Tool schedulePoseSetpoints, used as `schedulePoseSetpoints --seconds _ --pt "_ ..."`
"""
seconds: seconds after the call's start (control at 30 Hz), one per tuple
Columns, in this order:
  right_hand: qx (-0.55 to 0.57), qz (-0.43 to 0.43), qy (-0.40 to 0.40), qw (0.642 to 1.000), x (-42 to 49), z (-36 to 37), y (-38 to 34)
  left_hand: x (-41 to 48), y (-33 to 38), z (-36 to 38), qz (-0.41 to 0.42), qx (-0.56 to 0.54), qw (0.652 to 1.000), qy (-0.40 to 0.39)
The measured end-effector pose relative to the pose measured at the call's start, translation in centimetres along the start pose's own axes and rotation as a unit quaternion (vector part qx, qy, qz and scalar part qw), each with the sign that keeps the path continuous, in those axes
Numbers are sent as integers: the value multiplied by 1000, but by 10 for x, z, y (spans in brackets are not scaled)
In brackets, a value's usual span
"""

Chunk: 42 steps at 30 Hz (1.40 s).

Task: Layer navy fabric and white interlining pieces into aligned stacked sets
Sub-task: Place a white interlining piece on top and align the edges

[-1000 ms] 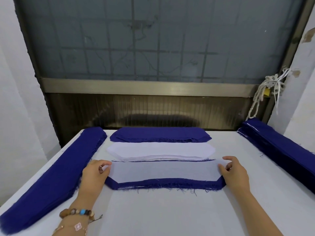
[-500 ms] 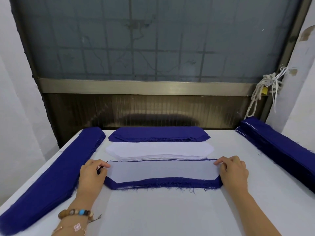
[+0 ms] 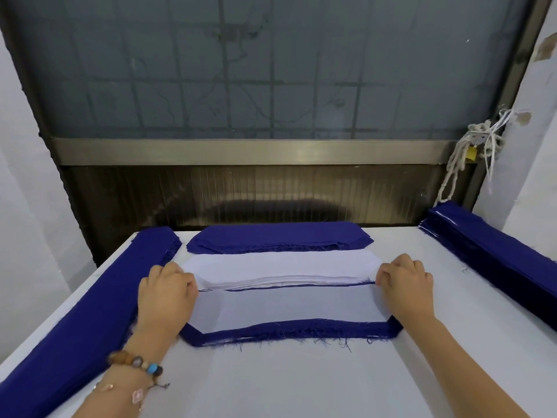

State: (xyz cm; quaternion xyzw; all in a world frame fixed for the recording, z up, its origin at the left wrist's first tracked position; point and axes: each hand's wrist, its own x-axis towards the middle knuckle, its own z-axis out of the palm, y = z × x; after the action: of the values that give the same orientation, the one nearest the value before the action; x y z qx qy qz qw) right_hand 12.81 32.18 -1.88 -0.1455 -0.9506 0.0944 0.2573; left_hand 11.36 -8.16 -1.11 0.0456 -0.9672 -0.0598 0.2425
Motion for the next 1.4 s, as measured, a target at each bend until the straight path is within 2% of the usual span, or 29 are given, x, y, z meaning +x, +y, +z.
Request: schedulePoseSetpoints --seconds 0.17,0.3,0.37,0.47,0.6,0.77,0.93,1.1,1.27,1.4 --pt "75 -71 -33 994 20 15 -38 23 35 15 34 -174 983 37" --pt "116 -127 -104 980 31 34 -78 42 75 31 82 -207 975 15" --pt "133 -130 -126 975 38 41 -94 49 94 40 90 -223 970 -24" --pt "156 -108 -147 971 46 51 -110 55 115 55 91 -220 968 -81" --pt "117 -99 -155 976 53 63 -116 56 118 70 92 -220 969 -66" --pt "63 -117 -120 984 49 72 -117 52 117 74 115 -213 969 -54" --pt "38 -119 -97 987 44 76 -118 50 121 71 142 -177 973 -42" --pt "19 -138 -96 986 40 77 -118 51 120 71 164 -188 967 -52" --pt "24 -145 -95 985 40 76 -116 50 121 71 168 -184 967 -48" --pt "73 -140 -121 980 42 77 -117 51 121 71 171 -192 965 -55"
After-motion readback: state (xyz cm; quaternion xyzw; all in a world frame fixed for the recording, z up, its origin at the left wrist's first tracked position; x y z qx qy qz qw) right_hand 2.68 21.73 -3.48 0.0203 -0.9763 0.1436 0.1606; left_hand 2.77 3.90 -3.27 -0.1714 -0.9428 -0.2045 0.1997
